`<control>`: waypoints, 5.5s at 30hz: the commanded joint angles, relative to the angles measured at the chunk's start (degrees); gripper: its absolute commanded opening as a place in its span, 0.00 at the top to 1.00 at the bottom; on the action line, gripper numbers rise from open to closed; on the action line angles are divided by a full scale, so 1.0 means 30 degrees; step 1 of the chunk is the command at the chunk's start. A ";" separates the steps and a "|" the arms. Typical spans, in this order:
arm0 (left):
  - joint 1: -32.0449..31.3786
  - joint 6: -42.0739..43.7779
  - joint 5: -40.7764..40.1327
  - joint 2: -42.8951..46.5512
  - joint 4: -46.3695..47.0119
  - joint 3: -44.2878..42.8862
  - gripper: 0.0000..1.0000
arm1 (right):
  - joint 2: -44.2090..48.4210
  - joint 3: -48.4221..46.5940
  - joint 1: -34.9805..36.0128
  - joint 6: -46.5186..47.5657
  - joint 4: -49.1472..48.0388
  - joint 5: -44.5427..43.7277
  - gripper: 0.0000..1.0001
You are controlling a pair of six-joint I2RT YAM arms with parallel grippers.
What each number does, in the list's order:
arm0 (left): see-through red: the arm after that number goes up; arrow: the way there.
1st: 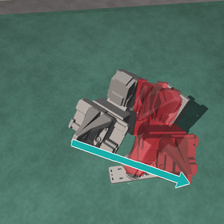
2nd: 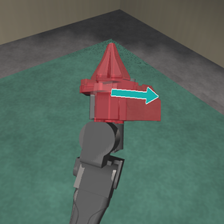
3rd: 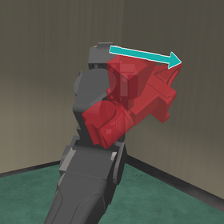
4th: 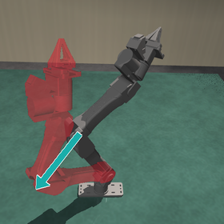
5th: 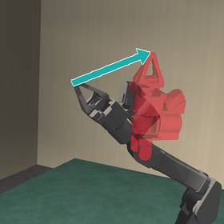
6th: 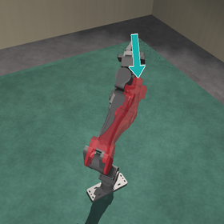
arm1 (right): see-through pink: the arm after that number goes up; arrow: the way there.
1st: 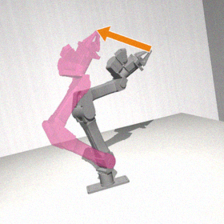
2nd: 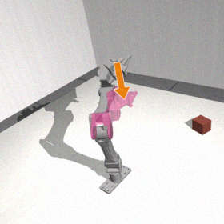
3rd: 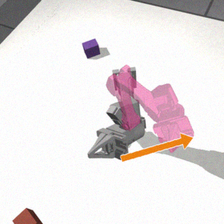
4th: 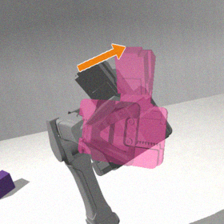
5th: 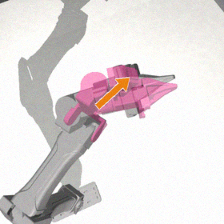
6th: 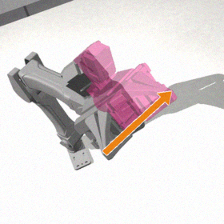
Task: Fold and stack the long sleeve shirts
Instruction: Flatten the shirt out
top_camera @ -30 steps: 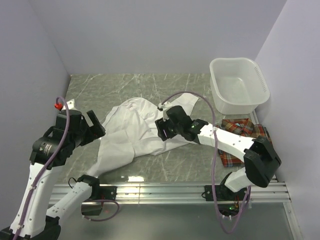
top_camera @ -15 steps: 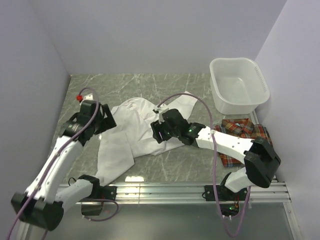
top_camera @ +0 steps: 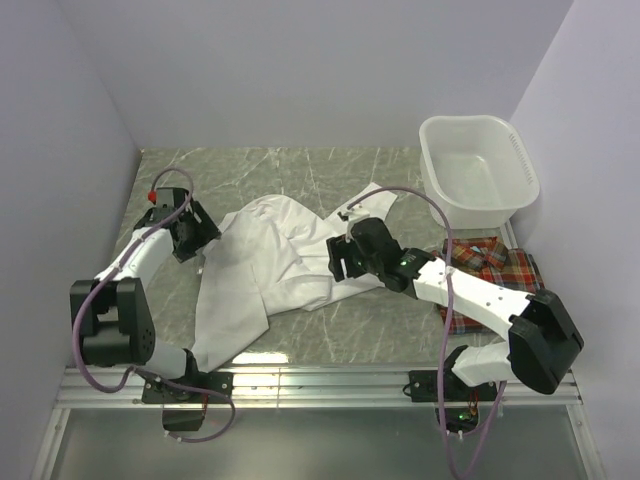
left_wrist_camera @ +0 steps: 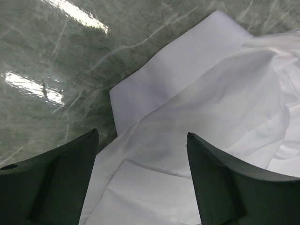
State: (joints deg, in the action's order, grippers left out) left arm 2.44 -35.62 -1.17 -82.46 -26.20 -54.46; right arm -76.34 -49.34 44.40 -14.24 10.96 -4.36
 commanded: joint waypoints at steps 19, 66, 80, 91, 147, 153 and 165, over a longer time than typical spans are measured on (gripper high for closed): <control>0.0799 0.0300 0.3231 -0.2632 0.2873 0.1834 0.60 | 0.1539 0.1886 -0.2583 -0.2109 -0.1807 0.0428 0.18; 0.0828 -0.0257 -0.1573 0.2617 0.1404 -0.2410 1.00 | -0.3937 -0.1189 0.1108 0.0971 0.2614 0.0164 1.00; 0.0828 -0.0257 0.0214 -0.4655 0.2082 -0.9068 0.78 | -0.4405 -0.2303 0.2188 0.0175 0.7272 0.4294 1.00; 0.1764 -0.0111 -0.2393 0.1086 0.1643 -0.2126 0.10 | -0.5172 -0.2975 0.4535 0.1993 0.8241 0.7256 0.64; 0.4168 -0.2454 -0.3944 1.2043 -0.5332 0.1423 0.99 | -1.0380 -0.5846 -0.1325 -0.1845 0.2526 -0.1065 0.53; 0.4168 -0.2367 -0.4092 1.2456 -0.5068 0.1715 1.00 | -1.1555 -0.6667 -0.0944 -0.1582 0.3669 -0.1299 0.74; 0.4168 -0.2483 -0.3566 1.2279 -0.4862 0.1013 1.00 | -0.8606 -0.4153 -0.4688 -0.3483 0.6336 -0.3236 1.00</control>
State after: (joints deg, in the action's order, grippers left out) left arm 14.70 -42.65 -11.90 -46.48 -41.87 -48.58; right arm -106.43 -66.54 35.55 -20.99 22.22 -11.11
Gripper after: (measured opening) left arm 0.014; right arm 0.007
